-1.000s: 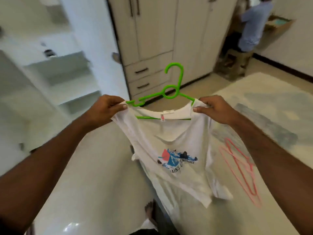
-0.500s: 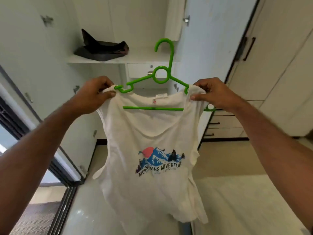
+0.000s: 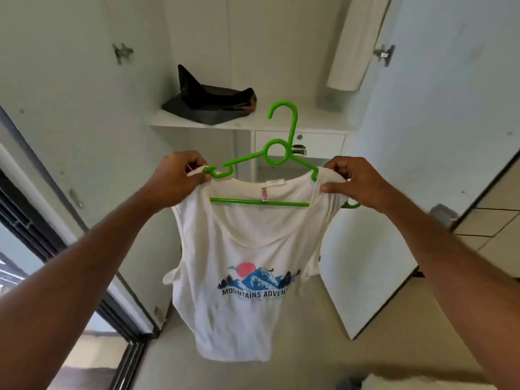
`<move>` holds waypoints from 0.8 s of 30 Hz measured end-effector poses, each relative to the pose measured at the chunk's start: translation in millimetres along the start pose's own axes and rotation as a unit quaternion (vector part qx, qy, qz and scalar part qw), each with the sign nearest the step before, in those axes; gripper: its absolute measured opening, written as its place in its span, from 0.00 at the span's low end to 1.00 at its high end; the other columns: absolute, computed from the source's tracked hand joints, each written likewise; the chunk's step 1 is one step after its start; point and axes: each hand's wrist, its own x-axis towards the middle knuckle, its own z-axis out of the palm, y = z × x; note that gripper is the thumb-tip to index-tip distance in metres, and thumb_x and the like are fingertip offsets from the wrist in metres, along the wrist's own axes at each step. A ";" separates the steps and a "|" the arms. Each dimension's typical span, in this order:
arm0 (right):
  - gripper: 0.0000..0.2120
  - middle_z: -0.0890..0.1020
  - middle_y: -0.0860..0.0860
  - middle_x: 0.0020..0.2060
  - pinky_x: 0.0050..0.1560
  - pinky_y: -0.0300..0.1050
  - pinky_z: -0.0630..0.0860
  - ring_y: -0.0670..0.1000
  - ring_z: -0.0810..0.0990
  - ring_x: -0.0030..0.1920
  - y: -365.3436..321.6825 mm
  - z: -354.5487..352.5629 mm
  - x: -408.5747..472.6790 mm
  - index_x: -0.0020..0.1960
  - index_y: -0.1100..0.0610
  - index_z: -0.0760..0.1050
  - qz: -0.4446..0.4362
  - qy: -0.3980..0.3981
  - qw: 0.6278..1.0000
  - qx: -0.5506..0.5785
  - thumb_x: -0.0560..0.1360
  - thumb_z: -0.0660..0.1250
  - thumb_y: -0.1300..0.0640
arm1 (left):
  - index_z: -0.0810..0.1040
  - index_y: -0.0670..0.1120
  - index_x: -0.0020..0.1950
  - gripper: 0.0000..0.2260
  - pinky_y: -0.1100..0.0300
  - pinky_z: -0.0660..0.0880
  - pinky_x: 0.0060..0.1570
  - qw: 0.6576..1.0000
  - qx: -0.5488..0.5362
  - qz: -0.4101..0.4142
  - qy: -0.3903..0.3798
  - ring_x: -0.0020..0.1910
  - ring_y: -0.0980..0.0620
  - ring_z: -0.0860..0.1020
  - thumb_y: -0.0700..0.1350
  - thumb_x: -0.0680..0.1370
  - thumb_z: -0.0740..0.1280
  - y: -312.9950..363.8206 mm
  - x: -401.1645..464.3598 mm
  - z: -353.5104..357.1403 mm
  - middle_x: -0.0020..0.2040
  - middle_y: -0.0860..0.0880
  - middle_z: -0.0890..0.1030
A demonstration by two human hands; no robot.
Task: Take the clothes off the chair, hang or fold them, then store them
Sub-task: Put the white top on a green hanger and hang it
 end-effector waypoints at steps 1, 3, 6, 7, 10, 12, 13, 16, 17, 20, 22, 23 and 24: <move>0.17 0.86 0.56 0.44 0.47 0.44 0.79 0.47 0.82 0.43 4.1 -0.9 12.4 0.53 0.55 0.81 0.003 0.001 1.000 -0.005 0.67 0.82 0.62 | 0.82 0.44 0.48 0.03 0.63 0.71 0.40 1.000 -0.004 0.004 0.005 0.38 0.54 0.76 0.40 0.75 0.75 -6.0 12.4 1.8 0.40 0.50 0.81; 0.21 0.86 0.53 0.45 0.46 0.38 0.79 0.44 0.82 0.43 16.4 -6.1 40.9 0.56 0.51 0.80 0.005 -0.016 1.000 -0.023 0.66 0.83 0.60 | 0.83 0.44 0.48 0.04 0.64 0.71 0.41 1.000 -0.006 0.013 0.007 0.38 0.54 0.76 0.40 0.75 0.75 -18.5 42.4 4.6 0.41 0.47 0.82; 0.20 0.85 0.50 0.51 0.54 0.37 0.76 0.45 0.83 0.52 42.1 -14.5 86.0 0.59 0.50 0.80 0.001 -0.032 0.999 -0.038 0.69 0.80 0.53 | 0.83 0.42 0.49 0.04 0.63 0.71 0.41 1.000 -0.006 0.016 0.026 0.37 0.54 0.76 0.40 0.75 0.75 -35.6 91.6 7.2 0.42 0.46 0.82; 0.17 0.85 0.49 0.53 0.56 0.37 0.76 0.46 0.83 0.55 51.7 -18.7 107.1 0.60 0.51 0.81 -0.011 -0.028 0.998 -0.052 0.72 0.77 0.52 | 0.82 0.42 0.49 0.05 0.60 0.71 0.42 0.999 -0.004 0.017 0.032 0.38 0.53 0.75 0.40 0.75 0.75 -38.6 113.0 8.0 0.42 0.46 0.82; 0.10 0.84 0.41 0.52 0.51 0.30 0.75 0.40 0.82 0.51 66.1 -27.0 154.6 0.60 0.53 0.82 -0.033 -0.011 0.996 -0.084 0.81 0.68 0.53 | 0.82 0.41 0.49 0.04 0.57 0.71 0.43 0.999 -0.009 0.024 0.034 0.37 0.55 0.74 0.40 0.76 0.74 -39.7 161.9 7.0 0.41 0.47 0.80; 0.07 0.83 0.36 0.42 0.44 0.29 0.75 0.37 0.80 0.43 73.5 -35.4 189.8 0.56 0.52 0.82 -0.035 0.001 0.997 -0.075 0.82 0.66 0.55 | 0.81 0.41 0.48 0.03 0.58 0.71 0.42 0.999 -0.020 0.030 0.030 0.38 0.55 0.75 0.39 0.77 0.74 -36.4 200.1 6.3 0.41 0.48 0.80; 0.06 0.82 0.36 0.38 0.41 0.33 0.76 0.39 0.79 0.40 76.6 -39.1 207.3 0.53 0.50 0.82 -0.038 0.006 0.996 -0.078 0.83 0.65 0.54 | 0.81 0.41 0.48 0.03 0.60 0.71 0.42 0.999 -0.024 0.029 0.024 0.38 0.54 0.75 0.40 0.77 0.74 -33.4 218.7 5.6 0.41 0.48 0.80; 0.07 0.82 0.47 0.37 0.41 0.43 0.74 0.51 0.79 0.38 84.7 -50.8 252.8 0.48 0.51 0.80 -0.082 0.040 0.992 -0.091 0.83 0.65 0.53 | 0.82 0.41 0.50 0.04 0.64 0.71 0.40 0.999 -0.035 0.026 -0.001 0.39 0.54 0.76 0.40 0.77 0.74 -28.7 269.1 1.1 0.43 0.46 0.81; 0.07 0.82 0.48 0.38 0.40 0.42 0.73 0.52 0.79 0.39 86.3 -55.8 266.5 0.48 0.53 0.79 -0.089 0.052 0.991 -0.081 0.83 0.65 0.54 | 0.82 0.41 0.50 0.05 0.65 0.72 0.39 0.999 -0.041 0.027 -0.012 0.39 0.56 0.76 0.41 0.77 0.74 -27.9 284.2 -0.6 0.42 0.47 0.81; 0.05 0.81 0.45 0.39 0.40 0.37 0.71 0.45 0.78 0.38 88.5 -69.1 299.1 0.49 0.53 0.78 -0.096 0.082 0.991 -0.054 0.83 0.66 0.56 | 0.85 0.42 0.52 0.04 0.66 0.75 0.45 0.994 -0.103 0.026 -0.026 0.41 0.58 0.80 0.41 0.79 0.71 -30.7 322.0 -3.6 0.43 0.50 0.84; 0.06 0.82 0.45 0.40 0.41 0.37 0.72 0.43 0.78 0.39 92.5 -78.2 319.2 0.49 0.54 0.79 -0.102 0.099 0.989 -0.045 0.81 0.67 0.53 | 0.87 0.44 0.51 0.06 0.67 0.78 0.47 0.993 -0.113 0.020 0.003 0.44 0.59 0.83 0.38 0.80 0.70 -33.1 345.5 -1.3 0.45 0.51 0.86; 0.08 0.82 0.47 0.40 0.42 0.38 0.72 0.44 0.79 0.39 94.5 -82.9 329.2 0.50 0.55 0.79 -0.106 0.107 0.988 -0.041 0.80 0.66 0.50 | 0.87 0.46 0.50 0.07 0.69 0.77 0.46 0.994 -0.107 0.020 0.023 0.43 0.61 0.83 0.38 0.80 0.70 -34.1 357.1 2.2 0.44 0.53 0.87; 0.10 0.83 0.48 0.40 0.42 0.39 0.72 0.45 0.79 0.40 96.0 -86.8 337.5 0.50 0.55 0.80 -0.108 0.113 0.987 -0.040 0.79 0.66 0.48 | 0.87 0.47 0.48 0.07 0.71 0.77 0.44 0.993 -0.108 0.018 0.040 0.41 0.63 0.82 0.38 0.79 0.70 -35.8 367.5 7.0 0.42 0.54 0.87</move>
